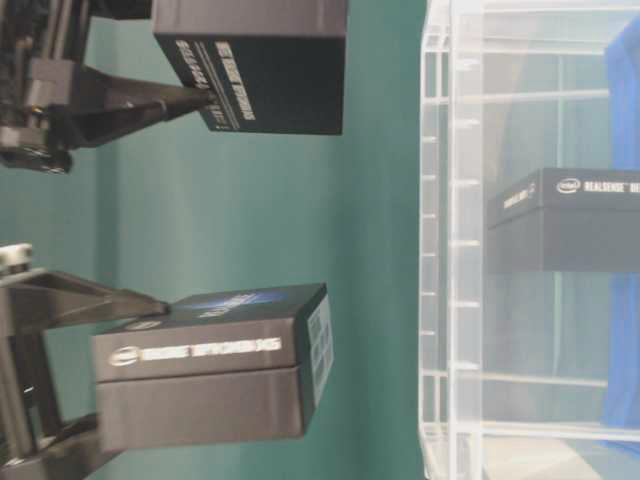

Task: Take the box out of the case with both arms.
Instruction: 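Carry both boxes forward over the case rim toward the table front, then lower both boxes onto the green cloth and open both grippers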

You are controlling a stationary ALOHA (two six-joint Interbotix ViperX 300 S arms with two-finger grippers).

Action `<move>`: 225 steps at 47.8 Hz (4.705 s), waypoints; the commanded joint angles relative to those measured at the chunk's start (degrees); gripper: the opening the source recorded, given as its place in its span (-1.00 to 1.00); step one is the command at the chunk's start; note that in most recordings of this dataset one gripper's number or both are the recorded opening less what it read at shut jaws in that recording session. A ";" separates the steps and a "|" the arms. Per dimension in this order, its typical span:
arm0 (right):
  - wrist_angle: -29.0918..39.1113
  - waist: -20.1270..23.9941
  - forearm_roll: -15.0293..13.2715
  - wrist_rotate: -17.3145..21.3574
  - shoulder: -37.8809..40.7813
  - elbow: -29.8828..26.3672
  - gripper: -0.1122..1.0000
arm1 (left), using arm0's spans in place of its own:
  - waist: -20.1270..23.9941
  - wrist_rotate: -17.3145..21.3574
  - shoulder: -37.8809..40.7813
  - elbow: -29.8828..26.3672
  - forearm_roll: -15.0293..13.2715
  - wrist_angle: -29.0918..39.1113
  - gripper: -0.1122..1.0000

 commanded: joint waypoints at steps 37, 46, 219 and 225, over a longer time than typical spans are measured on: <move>3.69 17.58 -0.26 15.21 0.53 -4.31 0.40 | -17.58 -16.96 -1.23 -1.23 0.97 1.14 0.36; 5.01 18.90 -0.26 15.29 2.81 -7.47 0.40 | -19.60 -18.98 -1.32 -1.14 0.97 1.23 0.36; -29.18 22.32 1.93 31.82 7.12 27.33 0.40 | -24.35 -34.19 4.31 34.63 7.56 -31.38 0.36; -29.09 22.24 1.93 31.82 7.12 27.33 0.40 | -24.35 -34.28 3.52 36.30 7.03 -34.01 0.36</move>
